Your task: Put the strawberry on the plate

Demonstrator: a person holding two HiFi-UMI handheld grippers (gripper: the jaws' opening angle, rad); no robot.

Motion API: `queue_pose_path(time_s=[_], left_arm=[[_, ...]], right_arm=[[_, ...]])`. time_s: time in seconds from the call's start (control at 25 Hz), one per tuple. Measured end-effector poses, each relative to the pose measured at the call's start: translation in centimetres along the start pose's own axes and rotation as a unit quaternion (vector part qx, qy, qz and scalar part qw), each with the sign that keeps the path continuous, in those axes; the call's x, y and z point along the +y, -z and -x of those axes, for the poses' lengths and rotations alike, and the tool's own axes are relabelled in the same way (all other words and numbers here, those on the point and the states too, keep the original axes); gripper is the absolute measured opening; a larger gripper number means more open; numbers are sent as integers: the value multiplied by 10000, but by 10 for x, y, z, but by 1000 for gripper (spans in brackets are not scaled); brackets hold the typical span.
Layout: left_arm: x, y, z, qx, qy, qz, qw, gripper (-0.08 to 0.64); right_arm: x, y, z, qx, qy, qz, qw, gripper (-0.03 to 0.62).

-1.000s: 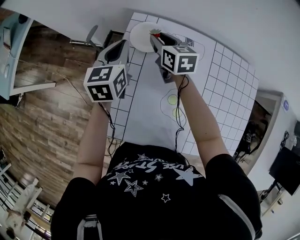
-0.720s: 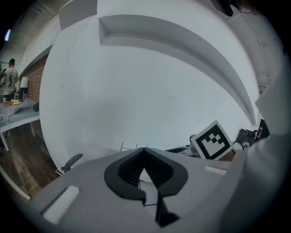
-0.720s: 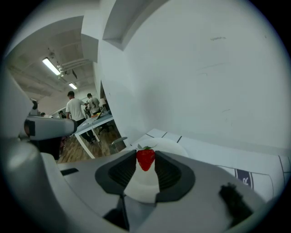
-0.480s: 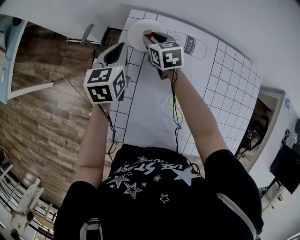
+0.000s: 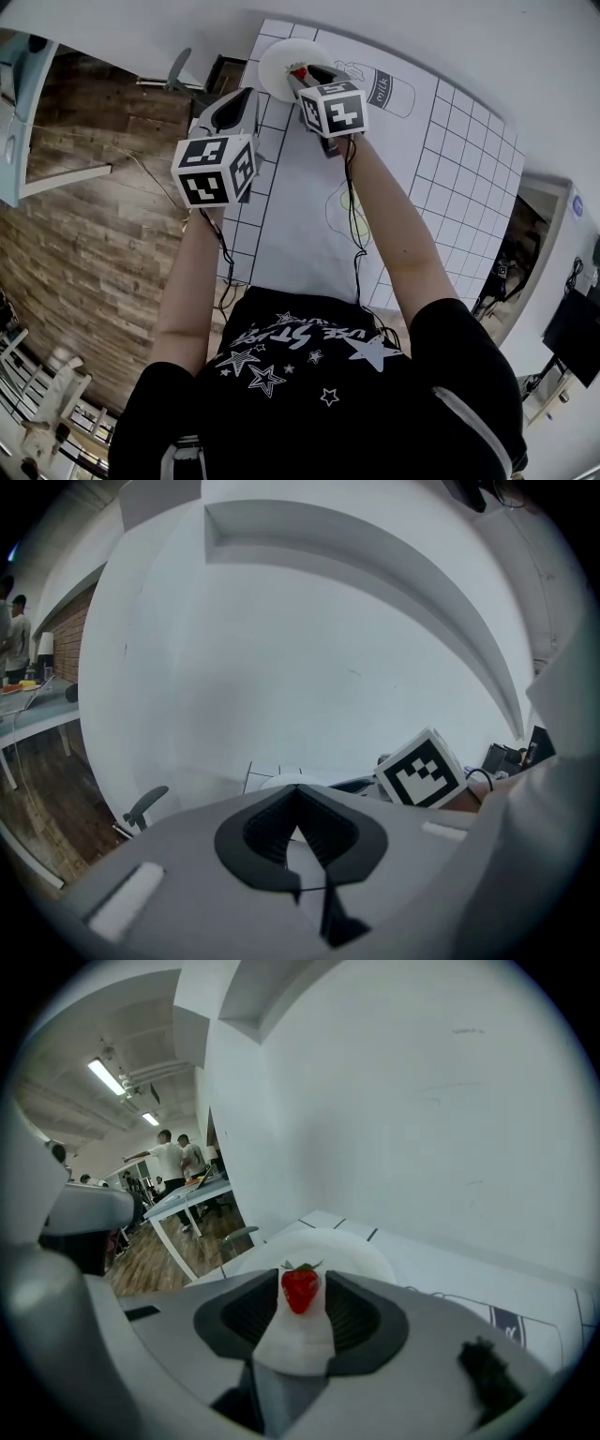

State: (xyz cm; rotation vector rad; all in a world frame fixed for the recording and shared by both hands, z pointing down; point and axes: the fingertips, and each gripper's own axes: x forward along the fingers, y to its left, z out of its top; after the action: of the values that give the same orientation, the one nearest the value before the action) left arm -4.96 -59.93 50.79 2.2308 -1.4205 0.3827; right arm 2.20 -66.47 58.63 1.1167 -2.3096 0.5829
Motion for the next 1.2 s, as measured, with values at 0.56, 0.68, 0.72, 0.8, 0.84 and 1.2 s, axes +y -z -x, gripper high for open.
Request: queue_pose_path(time_s=[0.56, 0.68, 0.72, 0.8, 0.84, 1.2], left_arm=[[-14, -5, 61, -262, 45, -120, 9996, 9], [-22, -5, 84, -396, 131, -146, 9990, 9], [-25, -5, 91, -438, 160, -149, 9988, 8], [-28, -2, 104, -523, 209, -123, 9983, 9], [-30, -1, 109, -566, 234, -107, 9981, 9], [-63, 8, 195, -789, 620, -373, 9943, 8]], right_arm=[[18, -21, 64, -508, 265, -406, 9975, 153], [33, -28, 90, -696, 315, -375, 9964, 138], [39, -29, 98, -749, 344, -372, 9959, 114], [49, -28, 113, -824, 378, -375, 9952, 69], [53, -27, 120, -858, 391, -385, 9948, 61], [117, -3, 212, -1268, 640, -640, 9878, 21]])
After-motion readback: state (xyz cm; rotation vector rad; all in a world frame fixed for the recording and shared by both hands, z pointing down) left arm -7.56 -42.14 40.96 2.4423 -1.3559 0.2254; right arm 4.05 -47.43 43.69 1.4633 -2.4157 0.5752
